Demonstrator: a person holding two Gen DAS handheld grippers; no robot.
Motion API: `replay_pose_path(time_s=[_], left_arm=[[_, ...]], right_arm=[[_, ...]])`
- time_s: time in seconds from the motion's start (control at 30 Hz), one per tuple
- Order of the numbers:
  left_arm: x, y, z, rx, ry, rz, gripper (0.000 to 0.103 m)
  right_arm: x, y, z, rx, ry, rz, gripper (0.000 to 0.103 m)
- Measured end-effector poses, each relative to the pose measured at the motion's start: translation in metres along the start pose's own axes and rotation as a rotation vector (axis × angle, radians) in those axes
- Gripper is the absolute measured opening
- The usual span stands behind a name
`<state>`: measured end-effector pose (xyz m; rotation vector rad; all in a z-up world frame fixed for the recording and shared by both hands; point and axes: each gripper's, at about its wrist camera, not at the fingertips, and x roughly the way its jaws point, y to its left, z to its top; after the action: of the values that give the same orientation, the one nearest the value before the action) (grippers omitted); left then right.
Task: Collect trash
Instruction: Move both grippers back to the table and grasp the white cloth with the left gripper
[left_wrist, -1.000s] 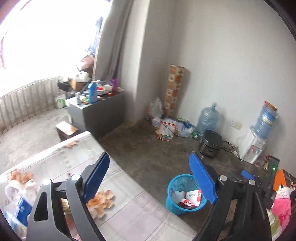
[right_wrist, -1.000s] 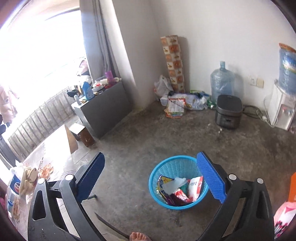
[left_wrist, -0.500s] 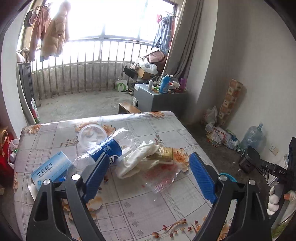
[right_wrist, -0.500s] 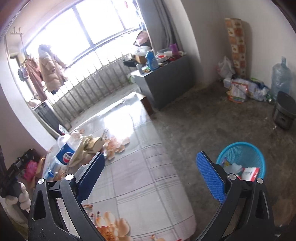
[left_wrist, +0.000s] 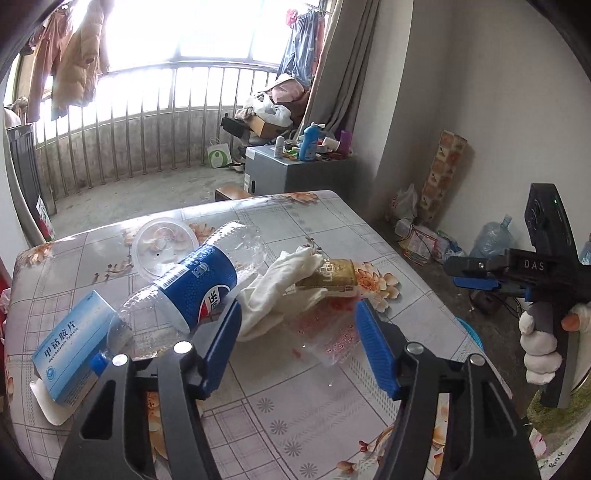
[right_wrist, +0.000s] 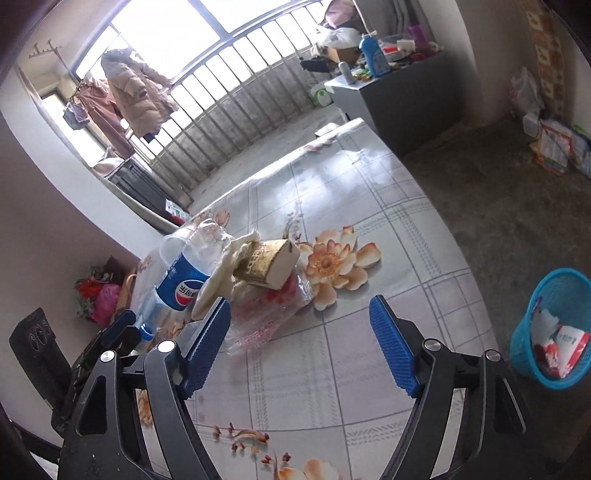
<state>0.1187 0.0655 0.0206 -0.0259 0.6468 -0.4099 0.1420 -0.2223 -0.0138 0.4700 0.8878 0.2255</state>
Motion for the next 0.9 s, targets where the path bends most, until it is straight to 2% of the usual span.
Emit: replay_pose_path(time_s=[0.17, 0.3, 0.37, 0.4, 0.47, 0.5, 0.53, 0.6, 0.7, 0.77, 0.9], left_arm=[[0.038, 0.005, 0.009, 0.024, 0.028, -0.009, 0.047], [0.075, 0.010, 0.017, 0.021, 0.081, 0.039, 0.043], [0.093, 0.010, 0.017, 0.029, 0.122, 0.081, 0.043], [0.100, 0.011, 0.016, 0.029, 0.138, 0.088, 0.043], [0.112, 0.013, 0.013, 0.012, 0.169, 0.093, 0.041], [0.117, 0.014, 0.011, 0.002, 0.184, 0.084, 0.039], [0.119, 0.014, 0.009, -0.006, 0.191, 0.075, 0.037], [0.124, 0.016, 0.005, -0.028, 0.210, 0.043, 0.029], [0.125, 0.019, 0.001, -0.061, 0.219, 0.008, 0.016], [0.122, 0.018, -0.002, -0.074, 0.224, -0.024, 0.012], [0.109, 0.007, -0.011, -0.067, 0.256, -0.084, 0.010]], right_arm=[[0.044, 0.000, 0.036, 0.011, 0.070, 0.044, 0.068], [0.086, 0.009, 0.061, -0.037, 0.124, 0.057, 0.068], [0.110, 0.014, 0.065, -0.079, 0.174, 0.059, 0.068], [0.120, 0.016, 0.064, -0.094, 0.192, 0.045, 0.068], [0.139, 0.019, 0.059, -0.133, 0.264, 0.069, 0.068], [0.137, 0.022, 0.057, -0.154, 0.246, 0.078, 0.067], [0.138, 0.026, 0.054, -0.178, 0.270, 0.088, 0.058], [0.134, 0.031, 0.046, -0.200, 0.313, 0.115, 0.049], [0.126, 0.028, 0.037, -0.194, 0.323, 0.132, 0.045], [0.116, 0.024, 0.029, -0.167, 0.328, 0.144, 0.043], [0.092, 0.012, 0.014, -0.116, 0.332, 0.140, 0.041]])
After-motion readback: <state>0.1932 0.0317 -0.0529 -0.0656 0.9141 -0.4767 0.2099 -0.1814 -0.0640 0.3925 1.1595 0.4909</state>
